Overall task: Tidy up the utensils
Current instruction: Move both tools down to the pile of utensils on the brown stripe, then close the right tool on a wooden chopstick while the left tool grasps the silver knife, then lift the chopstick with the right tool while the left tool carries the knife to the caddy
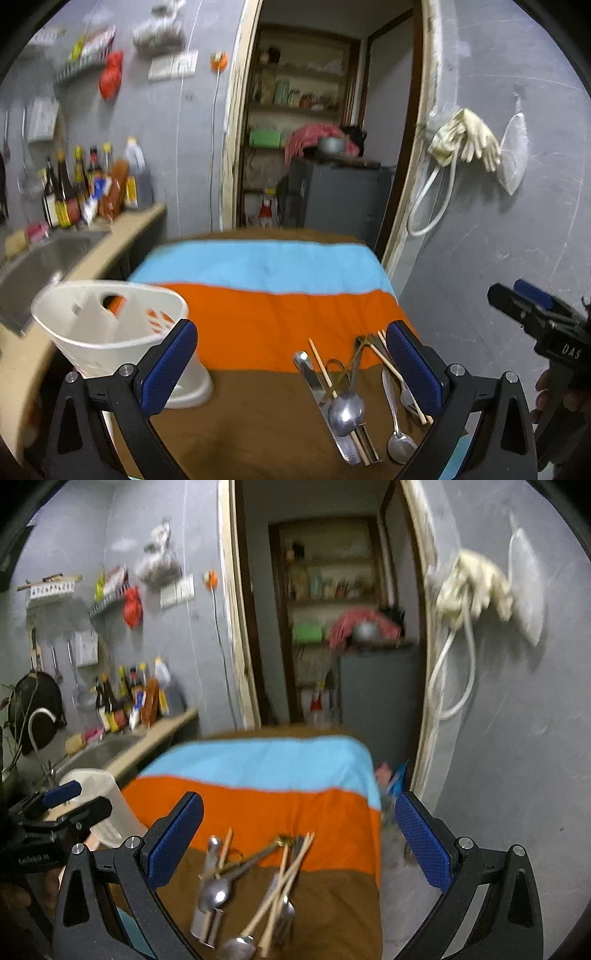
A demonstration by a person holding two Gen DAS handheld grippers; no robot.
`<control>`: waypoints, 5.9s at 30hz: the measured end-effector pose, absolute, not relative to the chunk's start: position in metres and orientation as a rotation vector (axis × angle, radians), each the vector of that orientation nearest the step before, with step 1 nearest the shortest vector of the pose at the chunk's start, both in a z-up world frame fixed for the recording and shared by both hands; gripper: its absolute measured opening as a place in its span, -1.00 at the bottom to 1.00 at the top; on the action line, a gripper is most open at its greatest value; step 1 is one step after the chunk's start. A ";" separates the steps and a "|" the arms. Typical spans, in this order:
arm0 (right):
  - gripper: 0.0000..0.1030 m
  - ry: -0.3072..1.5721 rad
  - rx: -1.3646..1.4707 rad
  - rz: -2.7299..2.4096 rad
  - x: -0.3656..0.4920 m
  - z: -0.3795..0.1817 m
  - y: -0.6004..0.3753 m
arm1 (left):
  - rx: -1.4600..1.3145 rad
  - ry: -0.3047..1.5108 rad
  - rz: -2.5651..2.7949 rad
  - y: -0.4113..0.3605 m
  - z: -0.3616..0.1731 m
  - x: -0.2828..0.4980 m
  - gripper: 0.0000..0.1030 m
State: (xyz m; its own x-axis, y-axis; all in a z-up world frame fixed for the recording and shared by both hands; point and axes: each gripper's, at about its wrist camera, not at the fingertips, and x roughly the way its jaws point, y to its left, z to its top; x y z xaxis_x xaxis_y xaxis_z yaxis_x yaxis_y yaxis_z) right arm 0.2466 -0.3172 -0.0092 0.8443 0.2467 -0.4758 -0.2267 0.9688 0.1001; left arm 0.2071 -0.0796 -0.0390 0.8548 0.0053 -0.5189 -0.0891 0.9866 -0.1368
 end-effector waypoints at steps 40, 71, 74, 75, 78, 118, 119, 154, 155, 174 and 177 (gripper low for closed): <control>-0.64 1.017 0.285 0.445 0.370 -0.198 -0.308 | -0.489 0.981 -0.113 -0.079 -0.172 0.329 -0.84; -0.92 1.045 0.347 0.449 0.359 -0.200 -0.326 | -0.490 1.032 -0.191 -0.097 -0.157 0.337 -0.96; -0.92 1.054 0.364 0.429 0.358 -0.204 -0.331 | -0.483 1.047 -0.205 -0.097 -0.158 0.339 -0.93; -0.92 1.059 0.369 0.422 0.357 -0.206 -0.332 | -0.480 1.055 -0.210 -0.098 -0.160 0.339 -0.92; -0.92 1.071 0.394 0.411 0.356 -0.211 -0.335 | -0.456 1.072 -0.210 -0.102 -0.160 0.342 -0.90; -0.92 0.934 0.368 0.363 0.322 -0.159 -0.332 | -0.481 0.911 -0.201 -0.078 -0.120 0.297 -0.95; -0.92 0.900 0.381 0.361 0.315 -0.151 -0.334 | -0.481 0.871 -0.200 -0.075 -0.114 0.290 -0.95; -0.91 0.102 0.422 0.591 0.255 0.031 -0.128 | -0.416 0.398 -0.077 0.125 0.076 0.175 -0.97; -0.91 0.093 0.427 0.597 0.258 0.030 -0.119 | -0.417 0.393 -0.051 0.135 0.076 0.172 -0.97; -0.91 0.117 0.376 0.487 0.287 -0.025 -0.035 | -0.373 0.493 0.121 0.177 -0.004 0.192 -0.97; -0.91 0.118 0.337 0.477 0.284 -0.029 -0.035 | -0.357 0.515 0.121 0.174 -0.016 0.196 -0.96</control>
